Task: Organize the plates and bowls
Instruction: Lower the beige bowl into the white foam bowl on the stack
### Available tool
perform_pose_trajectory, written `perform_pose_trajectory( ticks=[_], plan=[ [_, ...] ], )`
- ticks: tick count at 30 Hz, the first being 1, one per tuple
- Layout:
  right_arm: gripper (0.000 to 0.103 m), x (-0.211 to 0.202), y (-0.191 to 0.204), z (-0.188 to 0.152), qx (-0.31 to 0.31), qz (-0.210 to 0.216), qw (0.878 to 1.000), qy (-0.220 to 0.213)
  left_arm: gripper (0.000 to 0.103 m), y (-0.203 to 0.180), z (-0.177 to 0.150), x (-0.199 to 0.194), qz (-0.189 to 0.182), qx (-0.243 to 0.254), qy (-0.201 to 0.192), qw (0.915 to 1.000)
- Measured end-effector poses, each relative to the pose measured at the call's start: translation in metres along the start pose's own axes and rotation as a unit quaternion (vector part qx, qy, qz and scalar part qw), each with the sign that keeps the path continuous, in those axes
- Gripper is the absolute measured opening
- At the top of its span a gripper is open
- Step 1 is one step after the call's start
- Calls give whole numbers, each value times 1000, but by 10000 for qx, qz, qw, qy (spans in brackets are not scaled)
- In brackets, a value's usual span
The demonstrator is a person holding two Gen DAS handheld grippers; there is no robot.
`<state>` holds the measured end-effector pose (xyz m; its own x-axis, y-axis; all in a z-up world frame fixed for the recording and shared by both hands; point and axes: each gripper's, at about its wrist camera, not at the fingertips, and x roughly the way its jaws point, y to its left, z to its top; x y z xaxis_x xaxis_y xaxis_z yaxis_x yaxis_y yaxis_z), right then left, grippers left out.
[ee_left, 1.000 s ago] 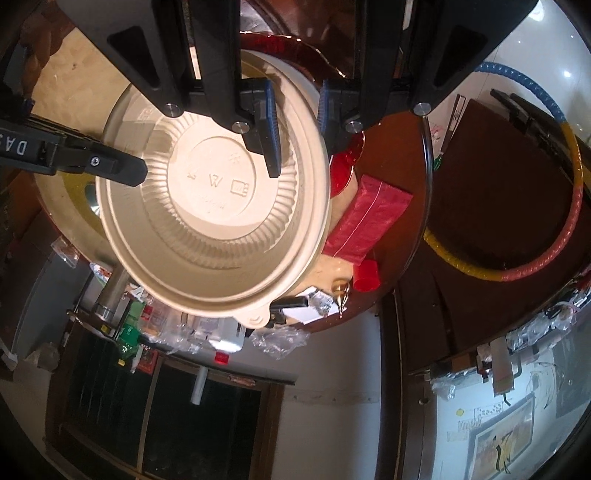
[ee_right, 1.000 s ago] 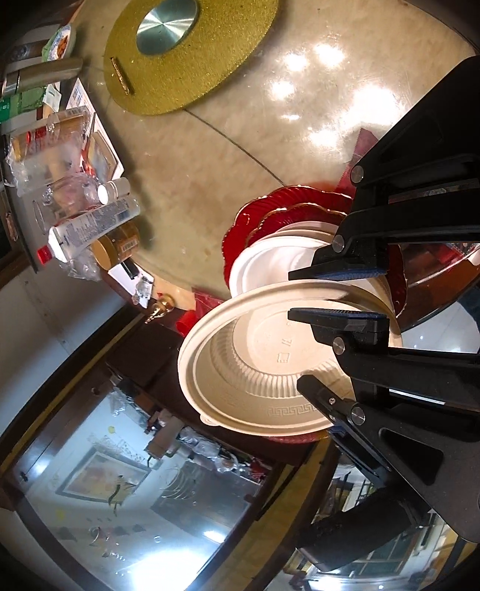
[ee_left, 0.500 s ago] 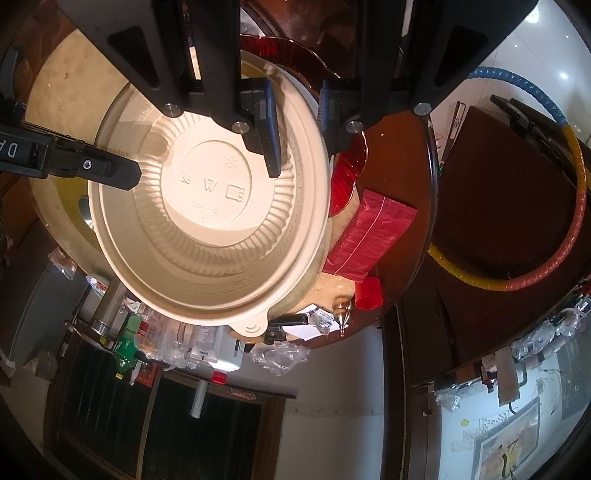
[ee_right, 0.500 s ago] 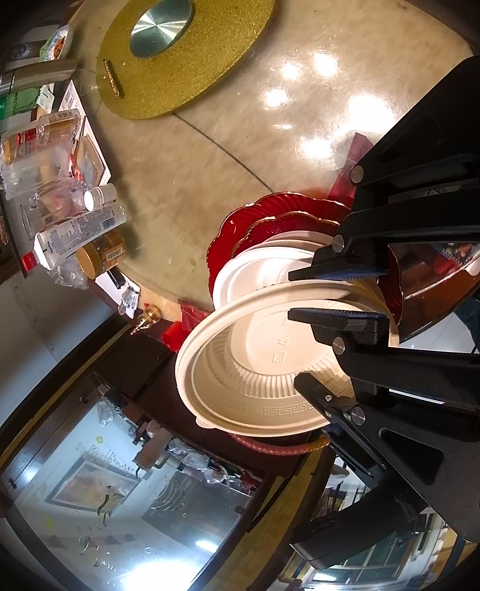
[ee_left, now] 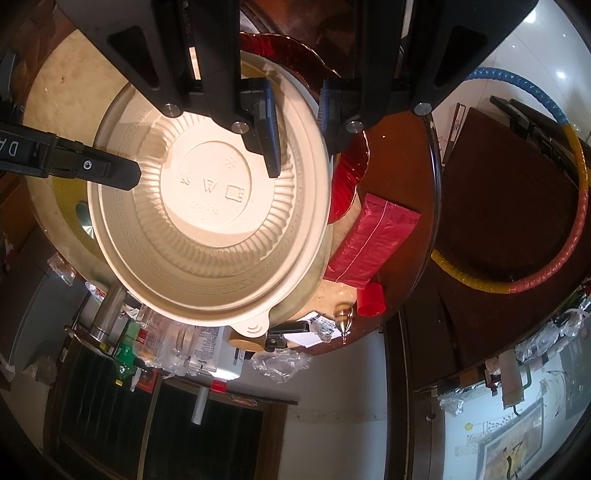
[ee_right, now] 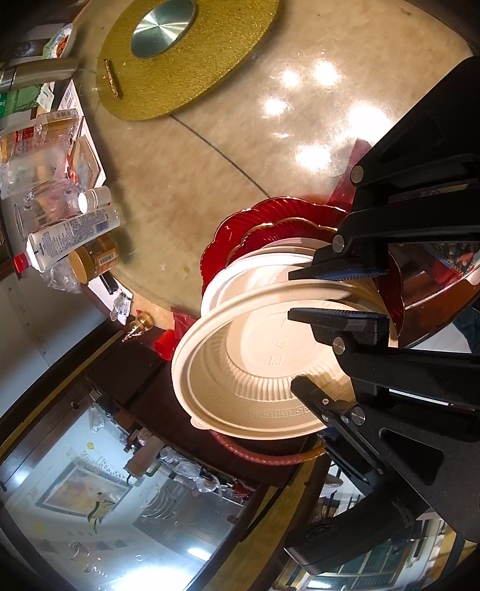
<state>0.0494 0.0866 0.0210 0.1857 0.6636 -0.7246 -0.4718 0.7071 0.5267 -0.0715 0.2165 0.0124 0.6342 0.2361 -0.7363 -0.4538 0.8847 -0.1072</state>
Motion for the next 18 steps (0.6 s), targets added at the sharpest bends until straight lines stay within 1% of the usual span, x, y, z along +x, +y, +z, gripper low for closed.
perform_pose_trajectory(
  ticks=[5, 13, 18],
  plan=[
    [13, 1, 1, 0, -8, -7, 10000, 14, 17, 0, 1, 1, 1, 22, 19, 10000],
    [13, 2, 6, 0, -113, -134, 9998, -7, 18, -1, 2, 2, 42, 53, 32, 10000],
    [13, 1, 10, 2, -250, -316, 9992, 22, 19, -3, 4, 3, 91, 125, 57, 9999]
  ],
)
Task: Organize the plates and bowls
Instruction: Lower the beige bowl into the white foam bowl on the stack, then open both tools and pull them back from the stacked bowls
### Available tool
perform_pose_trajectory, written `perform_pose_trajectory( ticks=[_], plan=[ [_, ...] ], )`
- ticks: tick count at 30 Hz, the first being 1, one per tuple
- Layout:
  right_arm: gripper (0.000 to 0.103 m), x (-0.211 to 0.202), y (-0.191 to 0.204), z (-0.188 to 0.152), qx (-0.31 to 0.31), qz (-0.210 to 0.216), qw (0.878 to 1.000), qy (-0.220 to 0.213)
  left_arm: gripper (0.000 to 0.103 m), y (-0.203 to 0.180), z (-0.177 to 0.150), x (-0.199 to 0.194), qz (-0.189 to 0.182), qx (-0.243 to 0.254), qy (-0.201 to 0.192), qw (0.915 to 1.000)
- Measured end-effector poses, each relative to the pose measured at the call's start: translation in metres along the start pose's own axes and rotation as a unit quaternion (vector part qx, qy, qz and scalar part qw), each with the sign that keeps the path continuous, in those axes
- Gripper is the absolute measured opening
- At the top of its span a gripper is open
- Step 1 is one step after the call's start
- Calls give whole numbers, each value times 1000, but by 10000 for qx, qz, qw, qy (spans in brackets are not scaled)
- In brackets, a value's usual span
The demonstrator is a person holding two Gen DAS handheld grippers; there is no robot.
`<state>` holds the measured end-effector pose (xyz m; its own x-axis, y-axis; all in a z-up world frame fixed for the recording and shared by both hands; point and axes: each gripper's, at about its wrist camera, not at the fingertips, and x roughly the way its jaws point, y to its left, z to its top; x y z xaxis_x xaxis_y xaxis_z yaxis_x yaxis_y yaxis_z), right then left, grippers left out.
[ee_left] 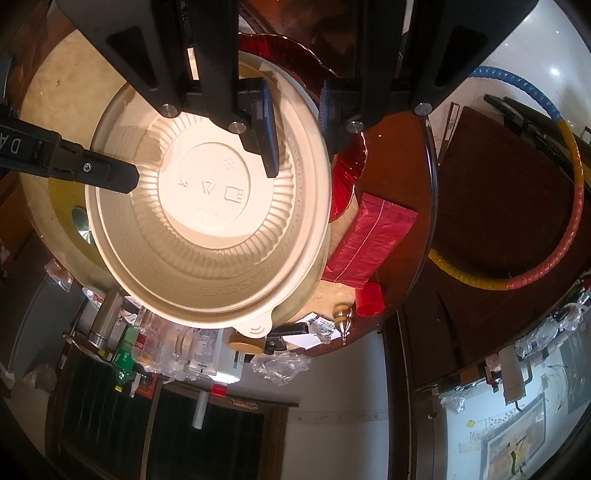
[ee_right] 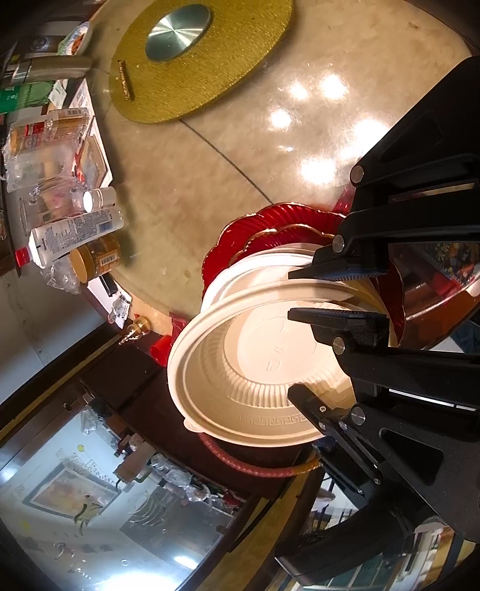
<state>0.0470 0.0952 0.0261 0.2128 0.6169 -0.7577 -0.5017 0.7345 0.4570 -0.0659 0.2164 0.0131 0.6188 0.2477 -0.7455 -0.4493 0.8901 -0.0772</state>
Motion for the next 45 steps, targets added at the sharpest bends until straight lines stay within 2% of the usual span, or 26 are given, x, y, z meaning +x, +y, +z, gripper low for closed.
perform_pose_trajectory(
  ticks=[7, 13, 18, 21, 23, 24, 26, 27, 28, 30, 33, 36, 42, 45],
  plan=[
    [13, 0, 6, 5, -322, -317, 9989, 103, 19, -2, 1, -1, 65, 115, 2, 9999],
    [13, -9, 8, 11, -479, -576, 9972, -63, 19, -3, 2, -2, 147, 162, -14, 9998],
    [13, -10, 6, 12, -470, -588, 9971, -90, 20, -3, 2, -1, 186, 171, 10, 9997],
    [13, -11, 9, 12, -491, -560, 9971, -121, 30, -4, 3, -2, 206, 185, 33, 9996],
    [13, -13, 11, 11, -500, -545, 9971, -158, 46, -4, 4, -5, 223, 171, -30, 9996],
    [13, -13, 11, 10, -503, -530, 9972, -166, 50, -4, 5, -7, 244, 156, -66, 9996],
    [14, -14, 12, 10, -496, -489, 9974, -183, 64, -3, 6, -10, 255, 99, -117, 9996],
    [21, -15, 12, 10, -497, -452, 9975, -202, 65, -2, 6, -12, 272, 86, -159, 9995],
    [35, -15, 13, 9, -508, -420, 9976, -219, 65, -2, 6, -14, 319, 94, -204, 9992],
    [54, -17, 15, 7, -554, -370, 9975, -250, 67, -2, 6, -15, 399, 111, -258, 9988],
    [55, -23, 23, 3, -733, -291, 9963, -352, 72, -1, 5, -17, 419, 86, -284, 9987],
    [73, -30, 30, -1, -943, -321, 9937, -506, 77, -1, 4, -23, 501, 64, -398, 9979],
    [79, -43, 37, -17, -1565, -545, 9839, -669, 83, -6, -1, -38, 550, 66, -673, 9962],
    [82, -50, 33, -30, -1826, -582, 9789, -705, 84, -13, -4, -44, 788, 265, -725, 9939]
  ],
)
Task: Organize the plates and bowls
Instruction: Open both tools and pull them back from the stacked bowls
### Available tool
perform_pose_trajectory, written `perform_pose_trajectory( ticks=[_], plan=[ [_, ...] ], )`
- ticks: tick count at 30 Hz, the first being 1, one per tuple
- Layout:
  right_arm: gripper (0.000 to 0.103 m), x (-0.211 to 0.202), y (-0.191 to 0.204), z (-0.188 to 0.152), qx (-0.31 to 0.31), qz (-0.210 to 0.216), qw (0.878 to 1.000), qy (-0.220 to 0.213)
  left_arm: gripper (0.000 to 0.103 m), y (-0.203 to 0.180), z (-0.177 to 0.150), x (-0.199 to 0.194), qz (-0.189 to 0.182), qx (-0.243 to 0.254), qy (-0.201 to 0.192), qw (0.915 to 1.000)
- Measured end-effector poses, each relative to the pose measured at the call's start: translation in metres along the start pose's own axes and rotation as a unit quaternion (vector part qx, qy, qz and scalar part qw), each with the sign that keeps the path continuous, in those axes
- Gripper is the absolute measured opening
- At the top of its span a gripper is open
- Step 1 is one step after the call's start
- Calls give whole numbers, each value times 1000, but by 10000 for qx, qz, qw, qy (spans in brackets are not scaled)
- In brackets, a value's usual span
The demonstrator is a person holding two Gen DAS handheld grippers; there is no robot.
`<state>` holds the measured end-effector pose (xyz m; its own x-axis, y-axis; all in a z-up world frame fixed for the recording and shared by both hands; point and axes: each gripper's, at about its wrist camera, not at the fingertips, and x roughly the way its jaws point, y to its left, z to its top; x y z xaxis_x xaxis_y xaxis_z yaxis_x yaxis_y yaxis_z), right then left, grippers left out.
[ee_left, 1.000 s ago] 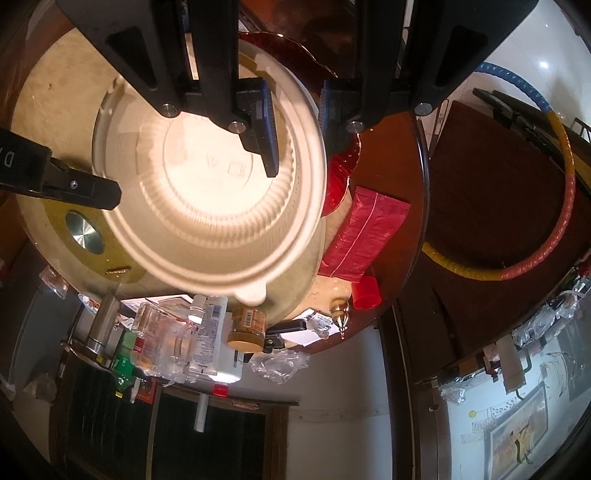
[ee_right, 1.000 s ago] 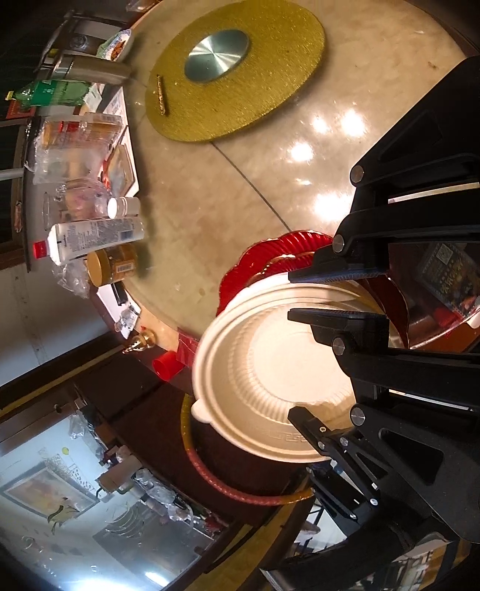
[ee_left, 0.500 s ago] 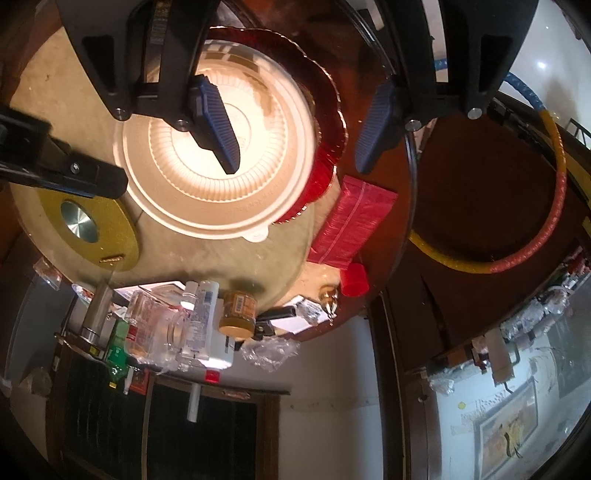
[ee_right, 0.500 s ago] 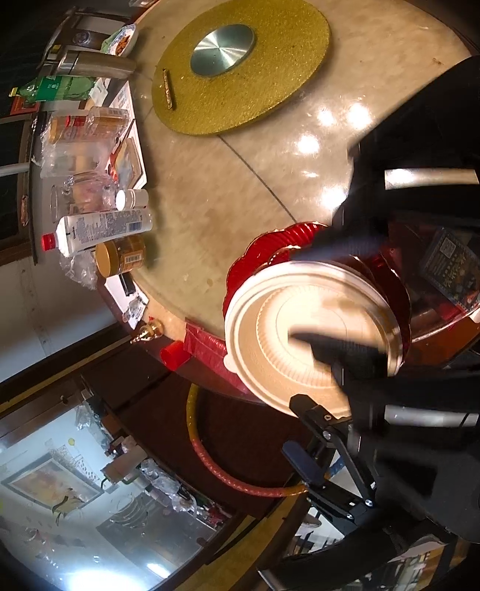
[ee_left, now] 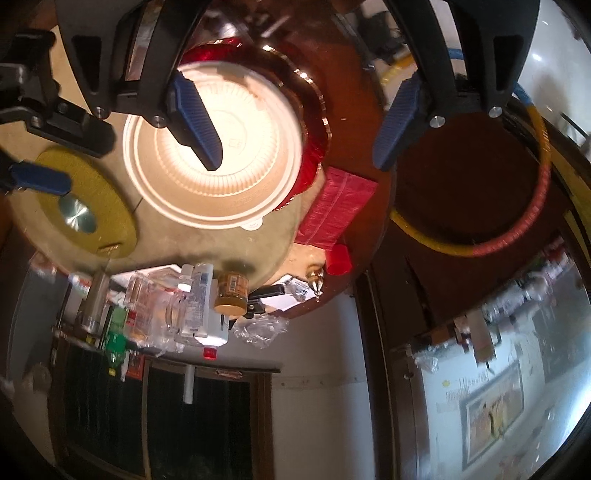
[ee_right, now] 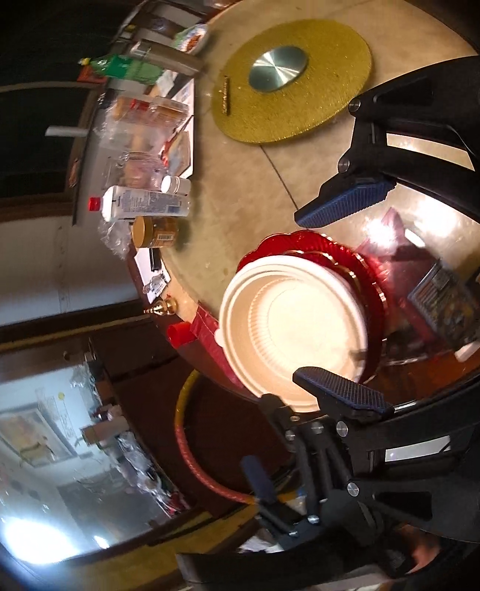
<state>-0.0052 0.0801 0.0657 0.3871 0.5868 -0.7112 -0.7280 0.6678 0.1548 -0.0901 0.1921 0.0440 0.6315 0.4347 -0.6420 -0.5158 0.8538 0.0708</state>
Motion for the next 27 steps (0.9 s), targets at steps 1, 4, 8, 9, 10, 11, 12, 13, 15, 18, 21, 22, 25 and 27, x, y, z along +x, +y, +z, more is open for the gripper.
perform_pose_trajectory(
  ticks=[1, 4, 8, 9, 10, 11, 12, 13, 15, 18, 21, 22, 25, 27],
  plan=[
    [87, -3, -2, -3, -27, -14, 10000, -9, 86, -3, -2, -3, 182, 103, -56, 9998],
    [91, -13, -9, -11, -80, -8, 9998, -154, 88, -8, -6, -9, 278, 211, -132, 9993],
    [91, -20, -14, -18, -157, -36, 9996, -215, 88, -8, -9, -10, 181, 109, -55, 9998],
    [91, -21, -15, -20, -188, -45, 9996, -210, 88, -8, -10, -10, 164, 114, -33, 9998],
    [91, -22, -15, -21, -224, -59, 9995, -203, 88, -9, -11, -11, 168, 131, -18, 9998],
    [91, -23, -16, -24, -286, -56, 9994, -194, 88, -10, -12, -12, 172, 144, -12, 9997],
    [91, -23, -16, -25, -336, -47, 9993, -179, 88, -11, -13, -12, 164, 153, -12, 9997],
    [91, -24, -15, -27, -384, -44, 9991, -165, 88, -11, -15, -14, 151, 141, -14, 9998],
    [91, -23, -14, -30, -481, -43, 9988, -120, 88, -11, -17, -15, 100, 93, -4, 9999],
    [91, -18, -9, -35, -636, -50, 9980, -10, 88, -11, -19, -15, 49, 59, 59, 10000],
    [91, -13, -6, -37, -718, -65, 9974, 63, 88, -15, -21, -12, 64, 107, 151, 9998],
    [91, -12, -5, -38, -734, -69, 9972, 85, 88, -16, -22, -12, 35, 124, 166, 9998],
    [91, -10, -2, -39, -782, -91, 9968, 123, 88, -15, -24, -13, -54, 112, 190, 9997],
    [91, -9, 1, -38, -799, -103, 9967, 128, 88, -14, -24, -14, -83, 94, 169, 9998]
  ],
)
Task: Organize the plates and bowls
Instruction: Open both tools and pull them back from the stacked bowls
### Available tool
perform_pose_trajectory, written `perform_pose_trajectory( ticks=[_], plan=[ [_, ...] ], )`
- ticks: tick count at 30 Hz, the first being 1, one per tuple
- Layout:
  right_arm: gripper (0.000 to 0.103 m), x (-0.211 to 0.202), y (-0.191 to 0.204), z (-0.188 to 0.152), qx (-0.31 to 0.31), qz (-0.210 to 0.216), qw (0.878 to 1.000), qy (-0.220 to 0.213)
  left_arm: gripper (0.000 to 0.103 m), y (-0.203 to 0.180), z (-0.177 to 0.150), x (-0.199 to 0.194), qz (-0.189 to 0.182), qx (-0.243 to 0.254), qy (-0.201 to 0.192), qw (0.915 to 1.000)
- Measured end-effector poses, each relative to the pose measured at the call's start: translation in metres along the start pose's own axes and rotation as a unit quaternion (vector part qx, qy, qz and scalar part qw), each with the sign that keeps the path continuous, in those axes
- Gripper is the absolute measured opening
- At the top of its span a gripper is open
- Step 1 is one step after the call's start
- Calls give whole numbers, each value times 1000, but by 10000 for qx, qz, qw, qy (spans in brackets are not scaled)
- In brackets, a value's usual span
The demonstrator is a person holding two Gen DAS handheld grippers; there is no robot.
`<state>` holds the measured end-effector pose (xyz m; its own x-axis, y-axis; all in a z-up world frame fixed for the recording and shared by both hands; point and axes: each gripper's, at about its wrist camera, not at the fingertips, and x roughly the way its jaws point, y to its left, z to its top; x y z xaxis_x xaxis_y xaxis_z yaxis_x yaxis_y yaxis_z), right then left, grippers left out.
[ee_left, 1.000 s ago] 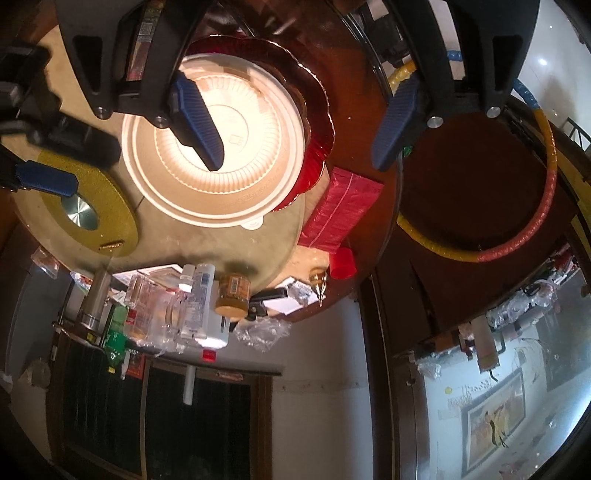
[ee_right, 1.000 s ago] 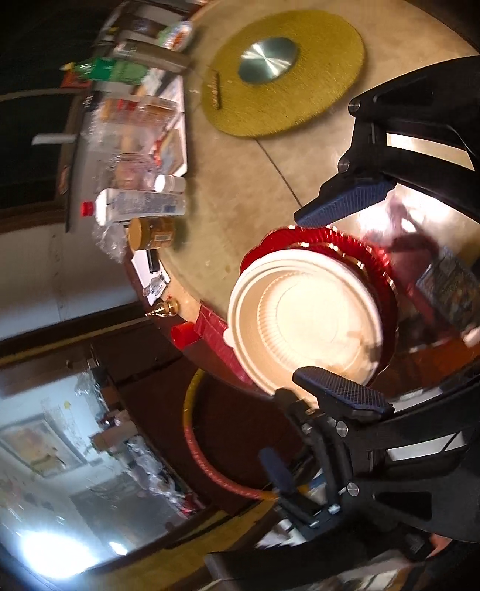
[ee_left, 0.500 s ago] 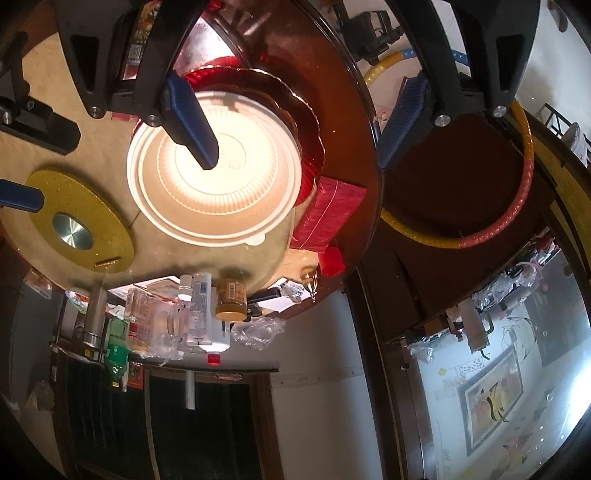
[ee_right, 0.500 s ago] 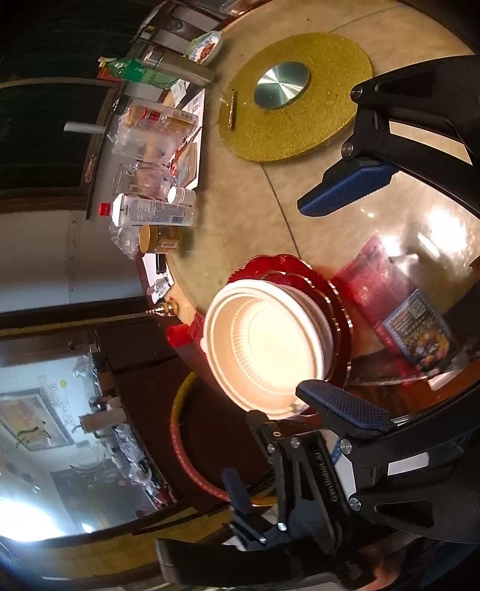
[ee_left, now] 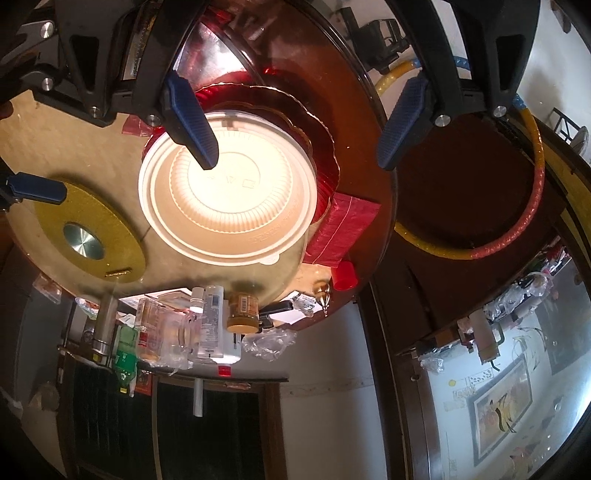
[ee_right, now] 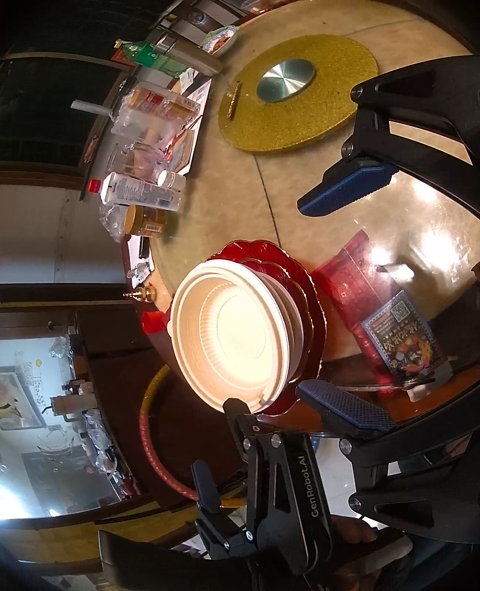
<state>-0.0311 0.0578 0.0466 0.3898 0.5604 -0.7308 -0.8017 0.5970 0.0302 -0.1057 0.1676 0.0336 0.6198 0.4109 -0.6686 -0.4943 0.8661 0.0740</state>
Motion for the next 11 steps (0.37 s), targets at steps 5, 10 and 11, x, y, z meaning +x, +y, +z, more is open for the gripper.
perform_pose_trajectory(
  ticks=[5, 10, 11],
  plan=[
    [91, 1, 5, 3, -64, 16, 10000, 4, 103, 4, 0, -2, -226, -71, -92, 9997],
    [91, 4, 9, 4, -110, 41, 9999, 22, 103, 4, 0, 0, -149, -64, -87, 9998],
    [91, 4, 10, 4, -120, 56, 9999, 16, 103, 5, 1, 1, -124, -105, -80, 9998]
  ],
)
